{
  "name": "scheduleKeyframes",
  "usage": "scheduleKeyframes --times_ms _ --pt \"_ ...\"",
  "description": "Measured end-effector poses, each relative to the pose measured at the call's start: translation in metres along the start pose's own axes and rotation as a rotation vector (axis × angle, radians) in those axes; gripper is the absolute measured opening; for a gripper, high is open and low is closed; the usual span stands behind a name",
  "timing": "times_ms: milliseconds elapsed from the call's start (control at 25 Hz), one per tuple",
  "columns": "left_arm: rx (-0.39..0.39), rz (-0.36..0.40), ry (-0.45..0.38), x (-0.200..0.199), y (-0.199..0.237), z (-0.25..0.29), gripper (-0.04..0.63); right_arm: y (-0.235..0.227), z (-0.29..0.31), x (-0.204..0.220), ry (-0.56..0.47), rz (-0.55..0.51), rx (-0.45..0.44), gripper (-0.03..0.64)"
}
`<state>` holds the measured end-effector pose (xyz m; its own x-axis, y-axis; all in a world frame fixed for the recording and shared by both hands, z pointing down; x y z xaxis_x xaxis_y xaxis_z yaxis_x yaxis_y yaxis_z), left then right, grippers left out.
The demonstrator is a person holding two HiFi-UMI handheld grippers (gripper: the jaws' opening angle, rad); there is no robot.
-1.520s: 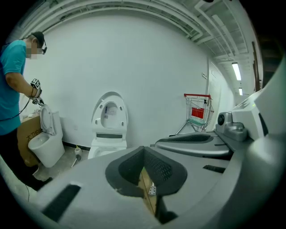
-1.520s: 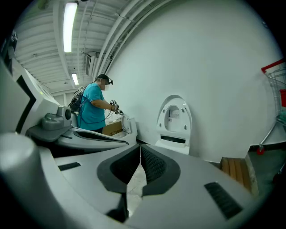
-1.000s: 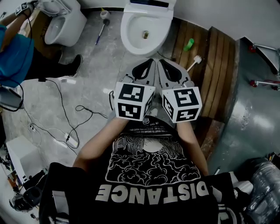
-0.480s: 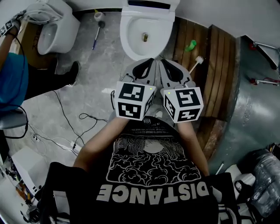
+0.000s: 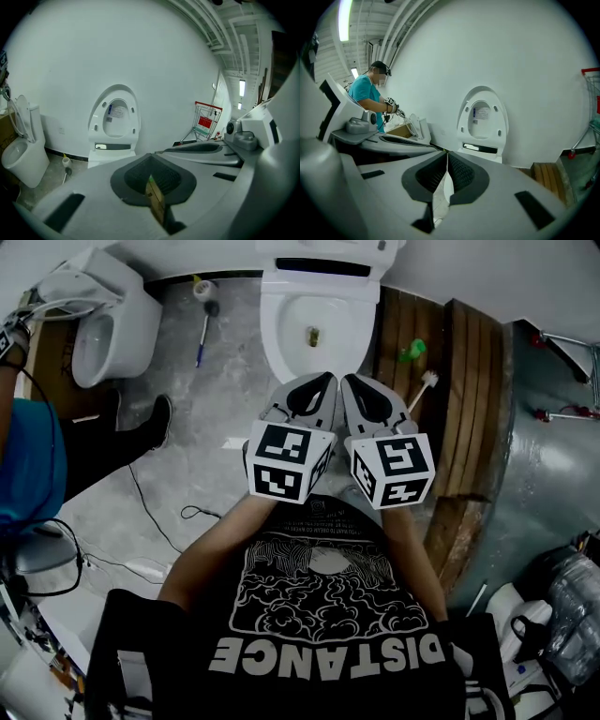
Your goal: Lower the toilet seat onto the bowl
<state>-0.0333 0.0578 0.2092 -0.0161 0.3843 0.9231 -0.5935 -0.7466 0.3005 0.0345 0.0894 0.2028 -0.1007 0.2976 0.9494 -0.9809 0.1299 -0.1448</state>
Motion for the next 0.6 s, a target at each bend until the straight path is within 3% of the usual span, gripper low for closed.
scheduleKeyframes --times_ms 280,600 --pt "0.049 -0.016 0.015 -0.013 0.043 0.023 0.011 0.000 0.044 -0.008 0.011 0.002 0.043 0.020" --pt "0.087 -0.007 0.027 -0.022 0.058 0.044 0.011 -0.013 0.066 -0.019 -0.006 0.024 0.080 0.020"
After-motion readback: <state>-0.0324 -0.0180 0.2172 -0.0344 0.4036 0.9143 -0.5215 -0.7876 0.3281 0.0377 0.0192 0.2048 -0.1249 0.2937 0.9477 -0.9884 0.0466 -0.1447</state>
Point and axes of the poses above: the fingertips, and each gripper's own axes: z forward along the fingers, y to its left, x out of its underside, the point moved 5 cm from there along -z, backward along the fingers, and after that the axes turned 14 degrees about -y, right-handed, at the moved point
